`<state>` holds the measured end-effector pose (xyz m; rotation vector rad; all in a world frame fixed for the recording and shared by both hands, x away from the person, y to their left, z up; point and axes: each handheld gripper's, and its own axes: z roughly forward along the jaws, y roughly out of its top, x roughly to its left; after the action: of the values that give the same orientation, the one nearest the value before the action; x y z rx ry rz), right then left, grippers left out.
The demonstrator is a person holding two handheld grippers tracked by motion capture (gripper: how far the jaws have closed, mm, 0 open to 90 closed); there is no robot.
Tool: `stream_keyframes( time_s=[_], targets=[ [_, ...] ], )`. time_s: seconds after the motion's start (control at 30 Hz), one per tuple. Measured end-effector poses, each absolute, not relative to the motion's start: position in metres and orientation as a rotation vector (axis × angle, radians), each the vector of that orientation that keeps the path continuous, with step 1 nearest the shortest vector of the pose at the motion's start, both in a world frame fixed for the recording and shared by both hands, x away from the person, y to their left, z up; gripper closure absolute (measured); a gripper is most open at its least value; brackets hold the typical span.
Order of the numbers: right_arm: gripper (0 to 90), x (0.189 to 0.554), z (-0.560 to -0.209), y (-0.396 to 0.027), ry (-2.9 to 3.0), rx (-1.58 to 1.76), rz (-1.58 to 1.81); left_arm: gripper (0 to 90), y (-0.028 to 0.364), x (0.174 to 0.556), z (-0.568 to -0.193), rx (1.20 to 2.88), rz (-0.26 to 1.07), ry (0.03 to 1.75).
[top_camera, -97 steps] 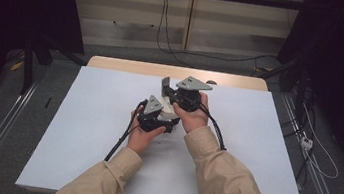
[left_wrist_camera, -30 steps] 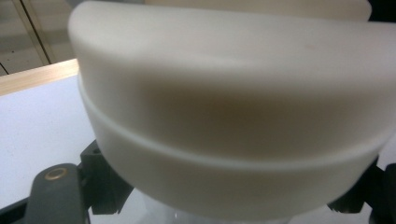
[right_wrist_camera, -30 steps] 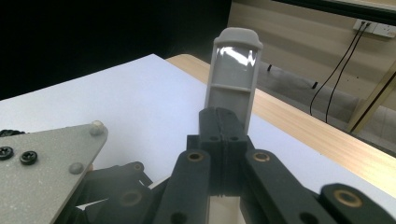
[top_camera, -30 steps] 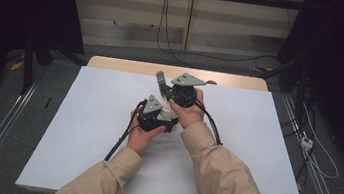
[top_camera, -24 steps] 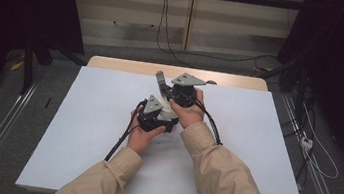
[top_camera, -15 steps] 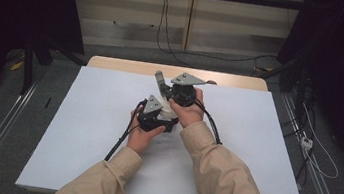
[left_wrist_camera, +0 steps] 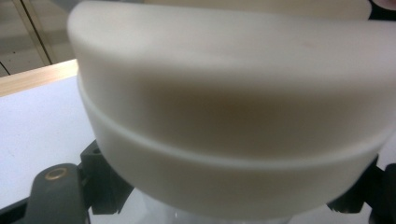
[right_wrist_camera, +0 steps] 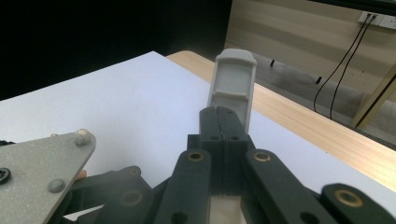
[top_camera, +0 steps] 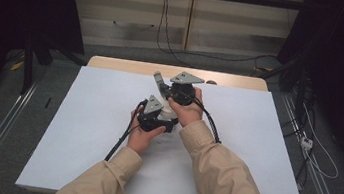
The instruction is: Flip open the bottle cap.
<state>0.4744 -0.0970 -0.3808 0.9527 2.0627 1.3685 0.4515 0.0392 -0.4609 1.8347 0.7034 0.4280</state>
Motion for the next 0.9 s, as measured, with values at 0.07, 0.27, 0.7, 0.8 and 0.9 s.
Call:
stream_keyframes(
  time_s=[0.07,0.27,0.7,0.8,0.9],
  targets=[
    [90.0,0.4746,-0.3814,-0.0969,2.064,0.956,1.366,18.6,0.0394,0.4517,-0.4609,1.834,0.426,0.704],
    [90.0,0.4754,-0.3828,-0.0961,2.065,0.957,1.364,18.6,0.0394,0.4517,-0.4610,1.835,0.426,0.704],
    [90.0,0.4769,-0.3832,-0.0955,2.078,0.965,1.355,18.6,0.0393,0.4518,-0.4610,1.834,0.425,0.704],
    [90.0,0.4771,-0.3830,-0.0948,2.080,0.963,1.347,18.6,0.0395,0.4519,-0.4610,1.834,0.424,0.704],
    [90.0,0.4773,-0.3829,-0.0944,2.081,0.967,1.344,18.6,0.0393,0.4517,-0.4610,1.835,0.427,0.704]
  ],
)
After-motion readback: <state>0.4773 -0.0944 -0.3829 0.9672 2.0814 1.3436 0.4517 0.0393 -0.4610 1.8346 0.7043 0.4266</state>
